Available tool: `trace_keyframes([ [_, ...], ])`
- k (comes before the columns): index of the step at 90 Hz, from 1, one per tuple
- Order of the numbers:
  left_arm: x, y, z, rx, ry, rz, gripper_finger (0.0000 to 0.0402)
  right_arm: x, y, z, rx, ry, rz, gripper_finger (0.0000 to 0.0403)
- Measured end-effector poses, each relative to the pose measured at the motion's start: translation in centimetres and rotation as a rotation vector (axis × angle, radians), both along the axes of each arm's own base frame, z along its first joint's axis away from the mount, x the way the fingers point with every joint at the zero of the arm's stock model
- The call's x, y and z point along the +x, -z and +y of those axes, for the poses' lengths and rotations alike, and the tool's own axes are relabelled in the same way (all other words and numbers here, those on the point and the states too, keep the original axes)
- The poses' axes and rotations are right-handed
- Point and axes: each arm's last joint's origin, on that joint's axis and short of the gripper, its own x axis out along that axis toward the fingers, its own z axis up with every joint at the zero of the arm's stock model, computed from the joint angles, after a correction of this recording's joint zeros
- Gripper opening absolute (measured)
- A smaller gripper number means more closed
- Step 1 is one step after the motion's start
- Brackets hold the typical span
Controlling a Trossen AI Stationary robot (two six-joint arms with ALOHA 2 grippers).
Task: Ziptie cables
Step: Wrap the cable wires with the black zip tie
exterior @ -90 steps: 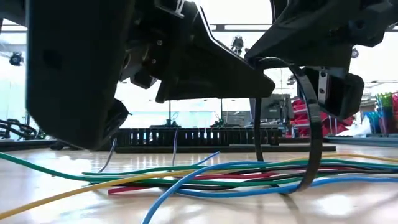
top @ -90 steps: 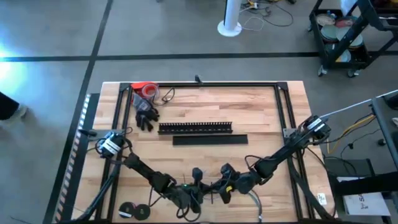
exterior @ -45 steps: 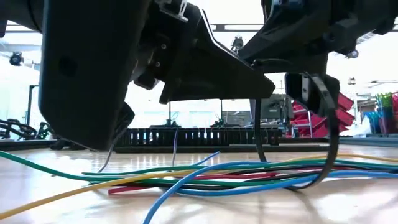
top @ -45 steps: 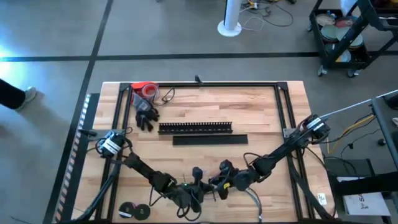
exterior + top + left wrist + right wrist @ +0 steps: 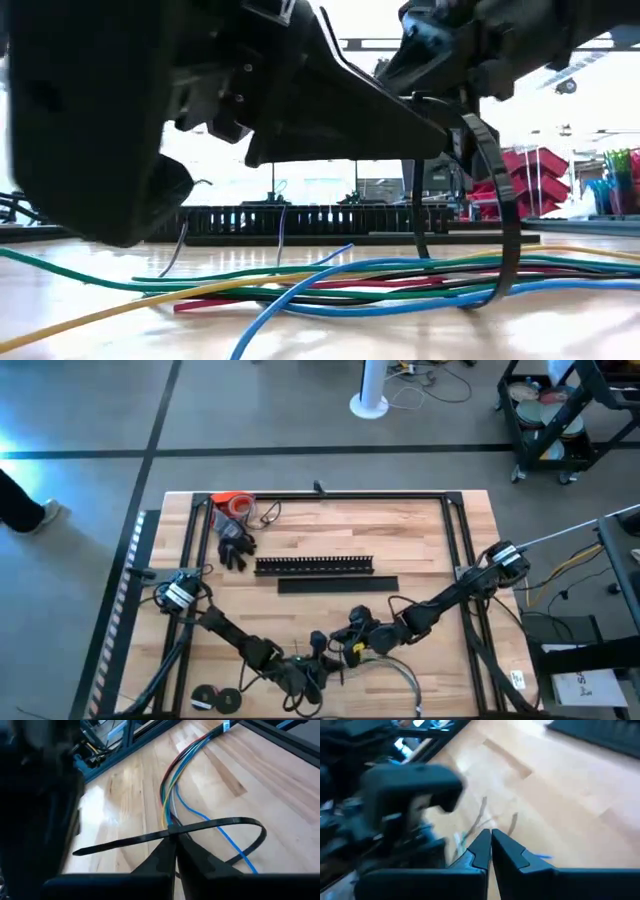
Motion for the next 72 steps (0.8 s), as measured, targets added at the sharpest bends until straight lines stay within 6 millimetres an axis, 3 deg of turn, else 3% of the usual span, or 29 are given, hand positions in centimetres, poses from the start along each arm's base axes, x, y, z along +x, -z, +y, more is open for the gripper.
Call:
trace_keyframes([
  [18, 0.0, 0.0, 0.0, 0.003, -0.003, 0.004, 0.0000, -0.3, -1.3, -0.7, -0.056, -0.018, 0.016, 0.0000],
  [29, 0.0, 0.1, 0.1, 0.000, -0.008, 0.007, 0.0000, -1.3, -3.1, -0.1, -0.057, -0.062, 0.005, 0.0002],
  [45, 0.1, 0.2, 0.5, 0.005, -0.047, 0.015, 0.0000, -3.6, -5.1, 1.1, -0.045, -0.084, 0.042, 0.0049],
  [58, 0.2, 0.2, 0.7, -0.001, -0.056, 0.015, 0.0000, -4.4, -4.5, 2.3, -0.008, -0.072, 0.061, 0.0105],
  [72, 0.2, 0.2, 0.6, -0.012, -0.059, 0.013, 0.0000, -3.8, -1.5, 3.1, 0.044, -0.035, 0.109, 0.0129],
])
